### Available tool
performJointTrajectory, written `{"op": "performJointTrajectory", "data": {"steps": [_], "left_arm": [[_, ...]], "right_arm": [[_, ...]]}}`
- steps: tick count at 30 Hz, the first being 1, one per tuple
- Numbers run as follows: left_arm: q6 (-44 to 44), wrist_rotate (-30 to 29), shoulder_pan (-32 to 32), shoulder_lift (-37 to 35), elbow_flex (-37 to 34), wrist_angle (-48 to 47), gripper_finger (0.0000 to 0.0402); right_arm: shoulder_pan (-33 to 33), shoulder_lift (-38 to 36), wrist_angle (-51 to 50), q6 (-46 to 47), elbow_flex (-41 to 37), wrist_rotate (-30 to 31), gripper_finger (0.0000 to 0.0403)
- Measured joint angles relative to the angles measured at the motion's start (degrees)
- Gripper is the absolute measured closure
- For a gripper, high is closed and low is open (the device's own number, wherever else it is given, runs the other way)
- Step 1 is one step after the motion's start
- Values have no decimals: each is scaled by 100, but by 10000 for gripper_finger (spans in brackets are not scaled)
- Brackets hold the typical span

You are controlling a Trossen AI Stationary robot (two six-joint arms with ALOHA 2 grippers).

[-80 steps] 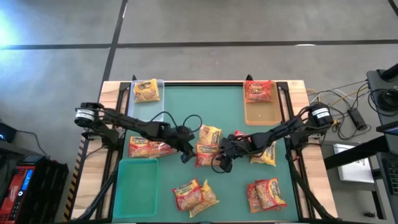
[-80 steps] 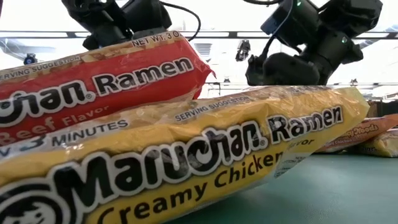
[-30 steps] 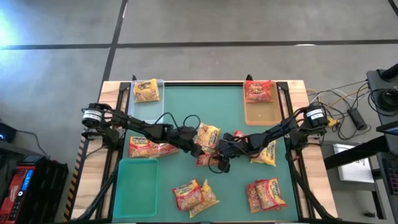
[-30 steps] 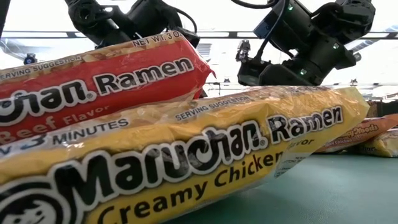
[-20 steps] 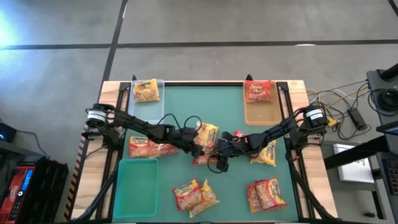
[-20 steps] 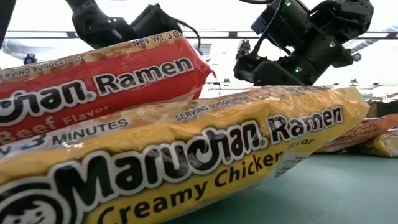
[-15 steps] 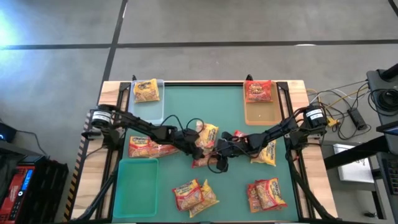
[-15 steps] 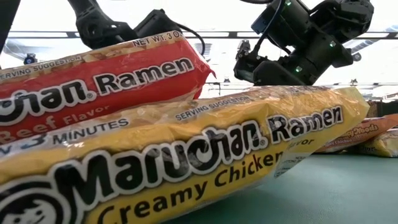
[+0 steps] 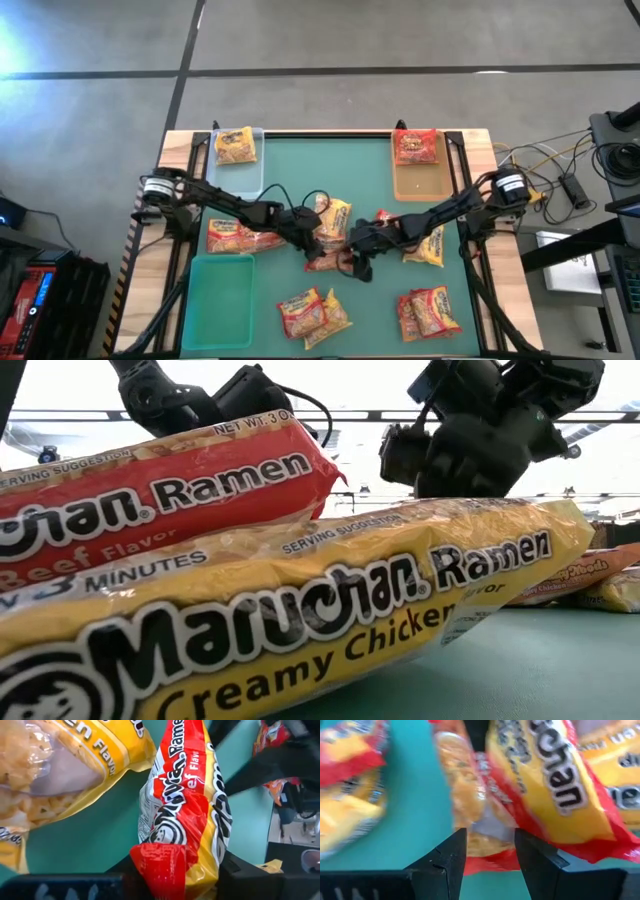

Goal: Sort Maruchan noodles
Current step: Put the red noodle pack into the green bin

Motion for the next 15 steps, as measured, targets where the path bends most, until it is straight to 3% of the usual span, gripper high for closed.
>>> {"op": "performJointTrajectory", "data": {"steps": [9, 15], "left_arm": [[424, -43, 20, -339, -6, -467, 312], [758, -538, 25, -1005, -8, -1272, 312]], "right_arm": [[0, -619, -161, -121, 0, -138, 246], [0, -756, -490, -162, 0, -136, 246]]}}
